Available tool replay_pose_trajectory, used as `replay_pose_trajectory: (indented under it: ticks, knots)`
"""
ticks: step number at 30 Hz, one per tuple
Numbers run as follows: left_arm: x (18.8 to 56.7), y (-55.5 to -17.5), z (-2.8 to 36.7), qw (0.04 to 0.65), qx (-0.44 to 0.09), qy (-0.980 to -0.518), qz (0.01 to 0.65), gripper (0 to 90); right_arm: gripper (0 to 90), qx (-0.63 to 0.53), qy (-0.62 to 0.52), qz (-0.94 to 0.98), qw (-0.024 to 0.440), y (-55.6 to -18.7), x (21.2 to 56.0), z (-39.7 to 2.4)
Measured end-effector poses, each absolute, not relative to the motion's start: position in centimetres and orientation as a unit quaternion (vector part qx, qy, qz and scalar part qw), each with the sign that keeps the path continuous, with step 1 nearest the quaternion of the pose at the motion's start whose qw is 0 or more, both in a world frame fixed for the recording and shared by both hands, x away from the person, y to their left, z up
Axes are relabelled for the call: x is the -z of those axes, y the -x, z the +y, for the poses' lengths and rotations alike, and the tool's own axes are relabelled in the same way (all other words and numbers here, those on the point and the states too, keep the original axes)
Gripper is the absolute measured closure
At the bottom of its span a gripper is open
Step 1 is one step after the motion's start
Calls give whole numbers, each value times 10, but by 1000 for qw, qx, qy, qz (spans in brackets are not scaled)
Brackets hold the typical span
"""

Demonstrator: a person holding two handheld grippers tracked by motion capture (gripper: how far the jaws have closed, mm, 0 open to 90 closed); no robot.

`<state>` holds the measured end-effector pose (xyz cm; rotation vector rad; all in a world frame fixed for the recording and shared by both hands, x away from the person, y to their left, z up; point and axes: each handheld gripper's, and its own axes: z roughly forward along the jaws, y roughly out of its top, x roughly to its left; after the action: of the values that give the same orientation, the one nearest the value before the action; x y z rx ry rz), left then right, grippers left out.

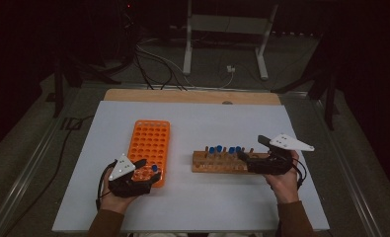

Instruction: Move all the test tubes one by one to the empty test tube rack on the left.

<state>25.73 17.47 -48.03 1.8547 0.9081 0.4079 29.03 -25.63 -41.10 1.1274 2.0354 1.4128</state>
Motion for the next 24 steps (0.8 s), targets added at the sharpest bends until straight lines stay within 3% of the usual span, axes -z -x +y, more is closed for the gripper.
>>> replay_pose_trajectory:
  ticks: [5,7,16,19,21,24]
  knots:
    - [476,-256,180,505,-174,-753,383,133,61,-492,-409,739,210,-293,418,-255]
    - [475,-256,183,504,-181,-749,391,41,71,-488,-408,743,209,-294,420,-254]
    - [468,-254,198,518,-199,-723,411,4,177,-474,-402,756,206,-297,429,-251]
    - [466,-255,202,522,-203,-714,419,4,299,-469,-400,760,205,-298,433,-250]
    - [466,-255,204,524,-205,-711,421,4,334,-465,-398,764,205,-298,434,-250]
    - [465,-255,205,524,-209,-709,423,4,488,-448,-386,780,206,-298,439,-247]
